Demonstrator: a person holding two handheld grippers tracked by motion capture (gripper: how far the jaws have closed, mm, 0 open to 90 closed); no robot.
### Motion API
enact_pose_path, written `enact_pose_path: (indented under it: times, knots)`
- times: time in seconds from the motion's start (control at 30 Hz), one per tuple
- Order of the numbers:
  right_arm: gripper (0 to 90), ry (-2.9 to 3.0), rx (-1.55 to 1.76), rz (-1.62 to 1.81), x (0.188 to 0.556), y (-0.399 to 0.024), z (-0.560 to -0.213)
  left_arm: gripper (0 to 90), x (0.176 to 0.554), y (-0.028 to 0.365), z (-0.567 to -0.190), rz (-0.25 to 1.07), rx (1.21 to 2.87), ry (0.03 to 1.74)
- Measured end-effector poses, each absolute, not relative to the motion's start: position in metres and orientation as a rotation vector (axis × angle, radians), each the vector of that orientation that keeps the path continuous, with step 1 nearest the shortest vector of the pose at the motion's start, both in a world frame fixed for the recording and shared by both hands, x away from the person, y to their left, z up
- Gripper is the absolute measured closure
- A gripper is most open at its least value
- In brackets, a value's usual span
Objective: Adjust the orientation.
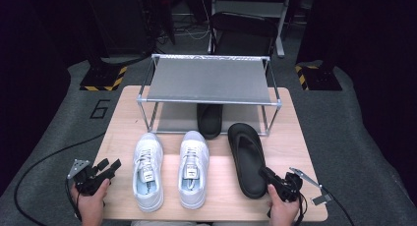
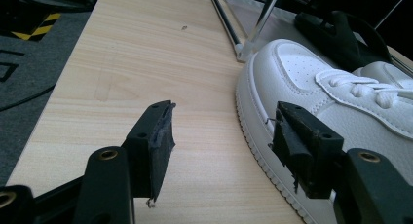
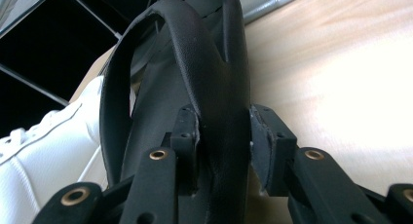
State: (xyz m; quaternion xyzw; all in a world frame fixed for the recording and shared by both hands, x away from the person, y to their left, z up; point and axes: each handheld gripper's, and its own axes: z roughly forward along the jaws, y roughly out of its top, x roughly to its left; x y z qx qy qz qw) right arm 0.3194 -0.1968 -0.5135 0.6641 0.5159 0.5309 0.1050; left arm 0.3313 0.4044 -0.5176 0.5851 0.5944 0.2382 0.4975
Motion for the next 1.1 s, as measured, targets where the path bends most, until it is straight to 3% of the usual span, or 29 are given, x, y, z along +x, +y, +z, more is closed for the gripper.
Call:
enact_pose_path:
  times: [1.1]
  knots:
    - [65.5,1.472,1.944,1.517,0.403,-0.176,-0.499,39.9,0.33,0.41,-0.519,0.569,1.402,1.448]
